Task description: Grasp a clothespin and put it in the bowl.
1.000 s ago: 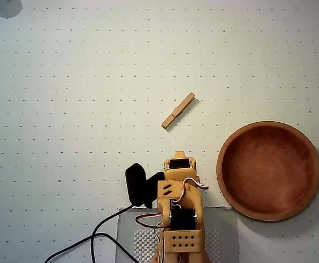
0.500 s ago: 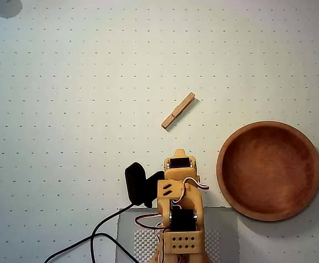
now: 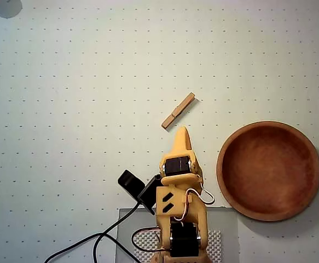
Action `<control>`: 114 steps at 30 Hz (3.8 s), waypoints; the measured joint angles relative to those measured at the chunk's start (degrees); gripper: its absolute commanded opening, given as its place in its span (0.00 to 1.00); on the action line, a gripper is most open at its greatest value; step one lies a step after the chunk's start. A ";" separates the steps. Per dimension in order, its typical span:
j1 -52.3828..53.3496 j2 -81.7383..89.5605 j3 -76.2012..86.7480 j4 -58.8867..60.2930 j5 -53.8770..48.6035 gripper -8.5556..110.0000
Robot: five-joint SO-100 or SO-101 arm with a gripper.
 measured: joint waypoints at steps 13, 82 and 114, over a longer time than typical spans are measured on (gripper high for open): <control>0.09 -34.01 -17.23 12.57 -23.47 0.04; -12.57 -108.54 -70.58 42.71 -22.32 0.05; -2.46 -127.97 -92.90 42.71 -26.46 0.32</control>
